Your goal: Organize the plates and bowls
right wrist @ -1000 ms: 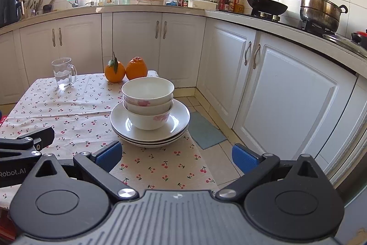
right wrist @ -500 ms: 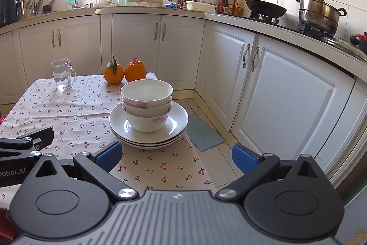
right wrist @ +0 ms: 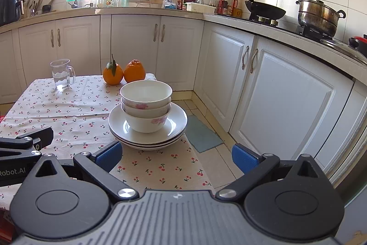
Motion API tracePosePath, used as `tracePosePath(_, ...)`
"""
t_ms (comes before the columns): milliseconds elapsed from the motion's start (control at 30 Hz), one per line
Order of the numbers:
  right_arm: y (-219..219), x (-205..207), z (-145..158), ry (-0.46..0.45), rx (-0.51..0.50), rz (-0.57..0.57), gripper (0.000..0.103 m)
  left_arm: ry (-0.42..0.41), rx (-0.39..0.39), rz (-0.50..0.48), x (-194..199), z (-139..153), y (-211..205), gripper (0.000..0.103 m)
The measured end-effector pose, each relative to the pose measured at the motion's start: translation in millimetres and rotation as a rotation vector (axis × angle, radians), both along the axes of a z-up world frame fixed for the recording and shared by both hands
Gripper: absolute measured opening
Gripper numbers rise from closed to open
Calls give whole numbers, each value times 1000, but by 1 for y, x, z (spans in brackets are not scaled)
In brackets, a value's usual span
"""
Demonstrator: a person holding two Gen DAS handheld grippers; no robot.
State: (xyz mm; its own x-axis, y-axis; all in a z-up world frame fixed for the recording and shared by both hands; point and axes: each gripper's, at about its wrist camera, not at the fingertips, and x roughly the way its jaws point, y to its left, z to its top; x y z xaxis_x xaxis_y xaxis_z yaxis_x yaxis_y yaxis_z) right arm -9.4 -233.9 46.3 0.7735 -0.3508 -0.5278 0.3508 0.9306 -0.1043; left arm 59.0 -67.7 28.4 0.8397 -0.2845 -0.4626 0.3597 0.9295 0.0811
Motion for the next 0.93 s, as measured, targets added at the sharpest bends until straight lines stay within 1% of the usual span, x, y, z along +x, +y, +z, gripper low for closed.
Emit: tracePosePath(933,2,-3,2,-4,-12,5,103,-1,-12,9,-2,4,0,102)
